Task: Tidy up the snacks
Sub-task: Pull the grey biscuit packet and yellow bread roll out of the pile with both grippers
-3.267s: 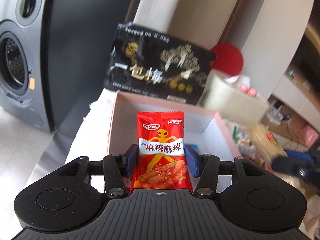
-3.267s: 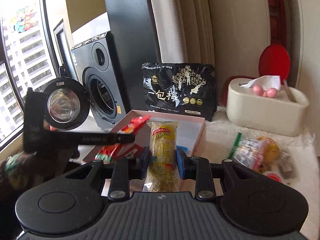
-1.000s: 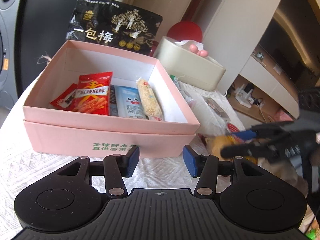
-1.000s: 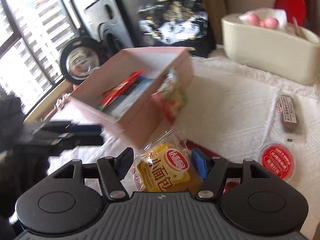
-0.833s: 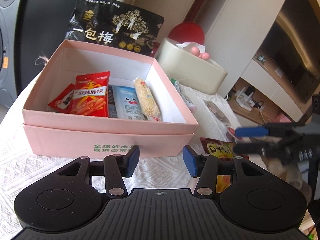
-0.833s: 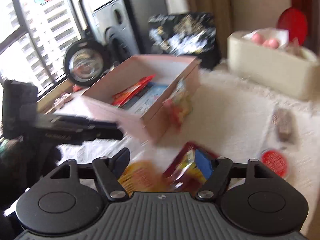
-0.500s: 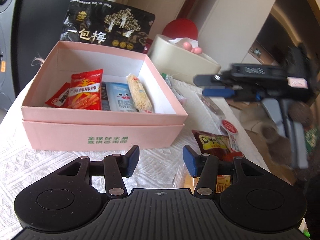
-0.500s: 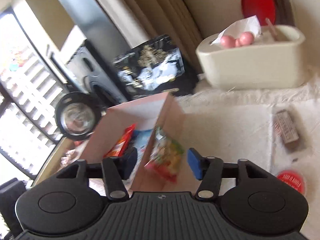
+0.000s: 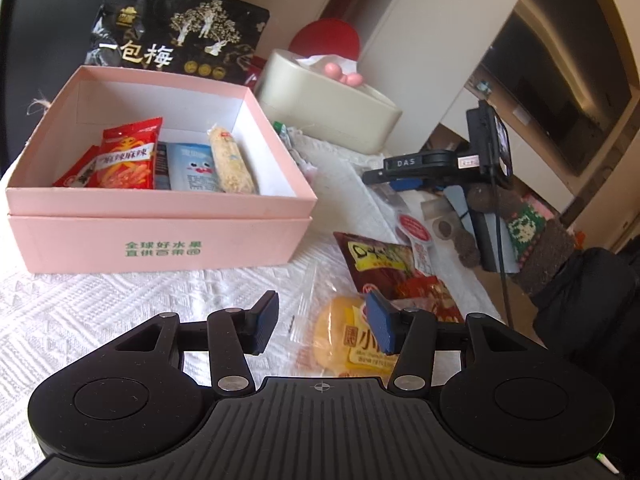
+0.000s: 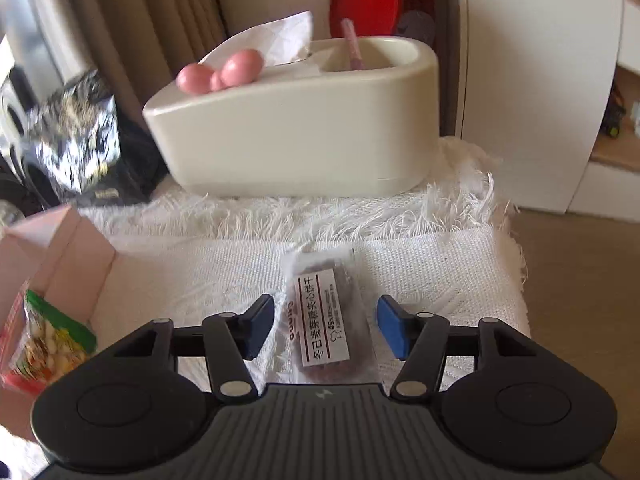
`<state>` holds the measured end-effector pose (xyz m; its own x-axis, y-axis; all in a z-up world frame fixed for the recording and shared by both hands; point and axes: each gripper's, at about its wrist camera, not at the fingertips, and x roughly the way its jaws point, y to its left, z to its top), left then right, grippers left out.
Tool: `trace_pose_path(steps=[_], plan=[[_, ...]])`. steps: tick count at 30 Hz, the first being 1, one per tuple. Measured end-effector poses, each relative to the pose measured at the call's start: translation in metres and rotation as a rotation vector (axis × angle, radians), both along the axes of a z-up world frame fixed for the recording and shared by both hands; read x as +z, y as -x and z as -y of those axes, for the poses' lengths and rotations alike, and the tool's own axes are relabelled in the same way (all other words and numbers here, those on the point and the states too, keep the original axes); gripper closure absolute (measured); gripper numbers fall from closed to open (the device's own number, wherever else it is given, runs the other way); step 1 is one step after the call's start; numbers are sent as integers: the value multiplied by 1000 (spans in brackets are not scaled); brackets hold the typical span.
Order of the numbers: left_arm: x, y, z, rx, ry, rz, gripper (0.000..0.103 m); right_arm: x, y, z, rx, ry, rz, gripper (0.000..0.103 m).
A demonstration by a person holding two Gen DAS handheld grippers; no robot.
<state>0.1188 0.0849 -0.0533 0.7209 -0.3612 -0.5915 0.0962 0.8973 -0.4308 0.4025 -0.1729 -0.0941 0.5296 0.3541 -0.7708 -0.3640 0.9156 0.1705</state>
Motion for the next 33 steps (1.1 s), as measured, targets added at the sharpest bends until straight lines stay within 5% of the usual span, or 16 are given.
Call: trace_pose_path(steps=[3, 13, 19, 25, 29, 33], plan=[[-1, 11, 0, -3, -12, -20, 49, 7, 23, -15, 70, 113, 71, 68], [-22, 37, 9, -32, 37, -134, 49, 64, 123, -11, 260, -87, 128, 69], [-24, 39, 10, -15, 112, -136, 49, 51, 190, -39, 418, -94, 63, 69], [-13, 39, 2, 37, 110, -96, 49, 42, 235, -38, 441, -219, -35, 68], [0, 36, 6, 59, 56, -71, 49, 47, 264, -34, 423, -222, 21, 69], [10, 41, 31, 43, -100, -29, 49, 50, 284, -21, 296, -57, 204, 68]])
